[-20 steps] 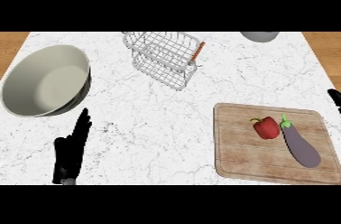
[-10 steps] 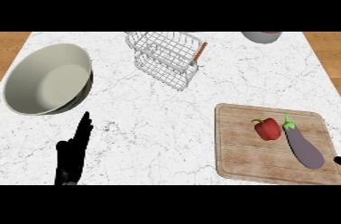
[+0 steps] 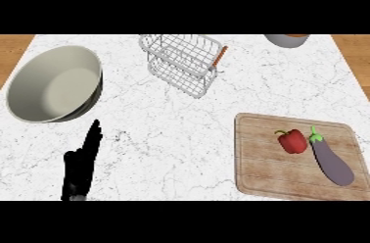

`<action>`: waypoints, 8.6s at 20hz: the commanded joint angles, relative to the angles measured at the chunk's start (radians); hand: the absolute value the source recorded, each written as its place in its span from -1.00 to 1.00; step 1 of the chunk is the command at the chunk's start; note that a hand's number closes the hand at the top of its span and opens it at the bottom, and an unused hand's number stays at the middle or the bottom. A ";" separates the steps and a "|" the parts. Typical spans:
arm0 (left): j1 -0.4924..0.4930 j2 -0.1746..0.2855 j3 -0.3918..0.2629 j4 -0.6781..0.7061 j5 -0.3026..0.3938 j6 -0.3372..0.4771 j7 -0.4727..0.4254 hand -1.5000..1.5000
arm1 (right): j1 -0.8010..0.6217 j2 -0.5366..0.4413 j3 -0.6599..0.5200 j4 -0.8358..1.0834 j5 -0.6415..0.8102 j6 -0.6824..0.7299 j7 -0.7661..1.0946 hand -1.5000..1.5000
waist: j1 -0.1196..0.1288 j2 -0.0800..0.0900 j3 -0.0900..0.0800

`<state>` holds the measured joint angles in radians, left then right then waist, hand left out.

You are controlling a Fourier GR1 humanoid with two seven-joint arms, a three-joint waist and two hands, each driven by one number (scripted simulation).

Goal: Pick the bell pepper from the cutting board and place it in the tiered basket

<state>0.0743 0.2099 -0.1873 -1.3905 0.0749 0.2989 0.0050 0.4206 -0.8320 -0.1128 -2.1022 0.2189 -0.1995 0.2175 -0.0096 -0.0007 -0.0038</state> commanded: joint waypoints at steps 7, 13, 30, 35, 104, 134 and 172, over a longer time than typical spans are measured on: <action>-0.012 0.008 0.020 -0.007 -0.010 -0.017 0.034 0.00 | -0.173 0.166 0.341 -0.022 0.535 -0.025 0.409 -1.00 | 0.027 0.003 0.003; -0.009 -0.030 0.001 0.016 -0.025 -0.029 0.008 0.00 | -0.272 0.242 0.432 0.048 0.720 0.103 0.550 -1.00 | 0.017 0.002 0.003; -0.025 -0.065 0.051 0.060 -0.071 -0.060 -0.009 0.00 | -0.445 0.456 0.420 0.329 0.825 0.315 0.554 -1.00 | 0.011 0.002 0.004; 0.005 -0.079 0.040 0.004 -0.101 -0.039 0.022 0.00 | -0.454 0.483 0.392 0.371 0.843 0.386 0.586 -1.00 | 0.012 0.001 0.004; 0.043 -0.106 0.153 -0.024 -0.156 -0.142 0.031 0.00 | -1.088 0.831 0.594 -0.012 0.995 0.557 1.181 1.00 | 0.010 -0.008 0.002; -0.022 -0.158 0.138 0.051 -0.186 -0.120 -0.014 0.00 | -1.607 0.824 0.126 1.039 0.858 0.207 0.770 1.00 | 0.023 0.005 0.003; 0.032 -0.147 0.180 -0.011 -0.175 -0.100 0.039 0.00 | -1.384 0.695 -0.008 1.000 0.566 -0.659 0.646 -1.00 | -0.058 -0.025 0.004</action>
<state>0.0973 0.0702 -0.0157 -1.4080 -0.0908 0.1729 0.0406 -1.0810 -0.1059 -0.1140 -0.9504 0.7628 -0.8425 0.7850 -0.0398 -0.0189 0.0000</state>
